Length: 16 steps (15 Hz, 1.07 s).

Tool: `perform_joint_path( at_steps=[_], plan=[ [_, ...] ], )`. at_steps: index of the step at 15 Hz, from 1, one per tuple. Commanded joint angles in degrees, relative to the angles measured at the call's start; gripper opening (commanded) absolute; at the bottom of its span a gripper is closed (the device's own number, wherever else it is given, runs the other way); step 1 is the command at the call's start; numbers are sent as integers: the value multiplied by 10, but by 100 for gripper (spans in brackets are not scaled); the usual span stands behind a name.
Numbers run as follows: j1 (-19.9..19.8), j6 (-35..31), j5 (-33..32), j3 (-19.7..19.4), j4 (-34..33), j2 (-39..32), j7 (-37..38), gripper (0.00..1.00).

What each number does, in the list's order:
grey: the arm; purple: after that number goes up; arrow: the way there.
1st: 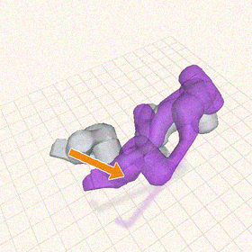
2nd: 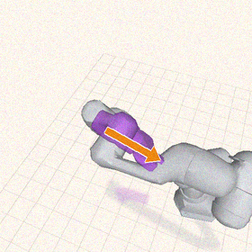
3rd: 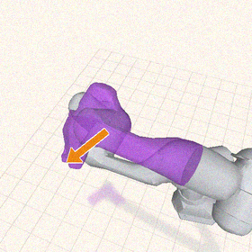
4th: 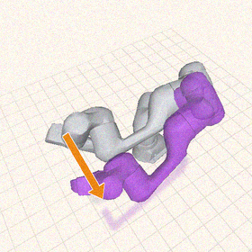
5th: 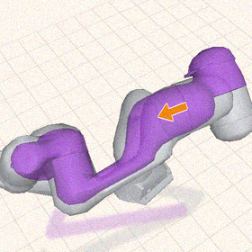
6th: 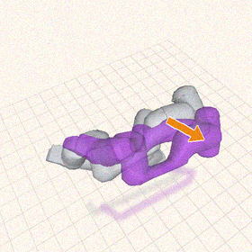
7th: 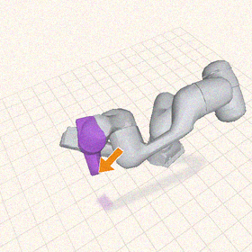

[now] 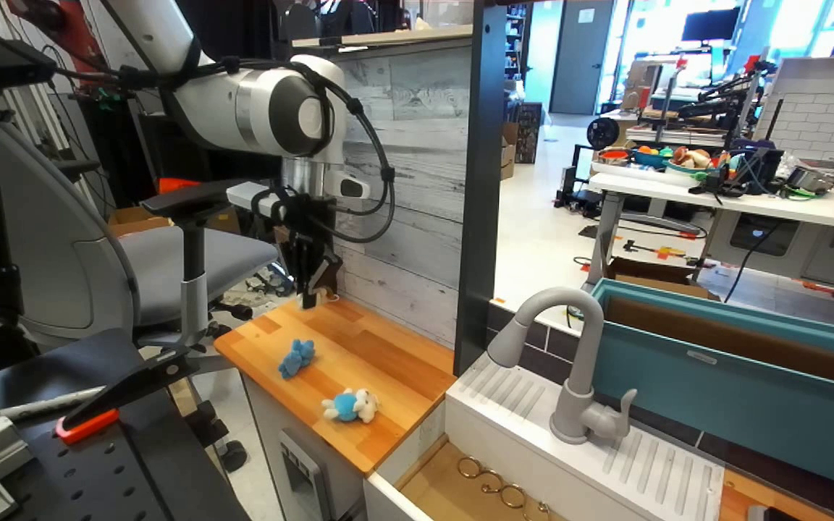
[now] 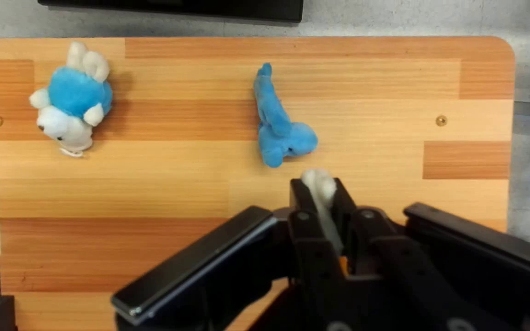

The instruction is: Move the doll farthest from you to the left

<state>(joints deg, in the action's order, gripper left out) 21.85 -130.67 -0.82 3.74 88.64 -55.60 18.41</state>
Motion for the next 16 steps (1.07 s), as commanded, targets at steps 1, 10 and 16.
perform_joint_path(
  at_steps=[1, 10, 16],
  plan=[
    [-17, -27, 8, 15, -20, -34, -26, 3],
    [-46, -150, 8, 39, -53, -98, -105, 40],
    [-42, -150, 0, 34, -57, -101, -121, 82]
  ],
)
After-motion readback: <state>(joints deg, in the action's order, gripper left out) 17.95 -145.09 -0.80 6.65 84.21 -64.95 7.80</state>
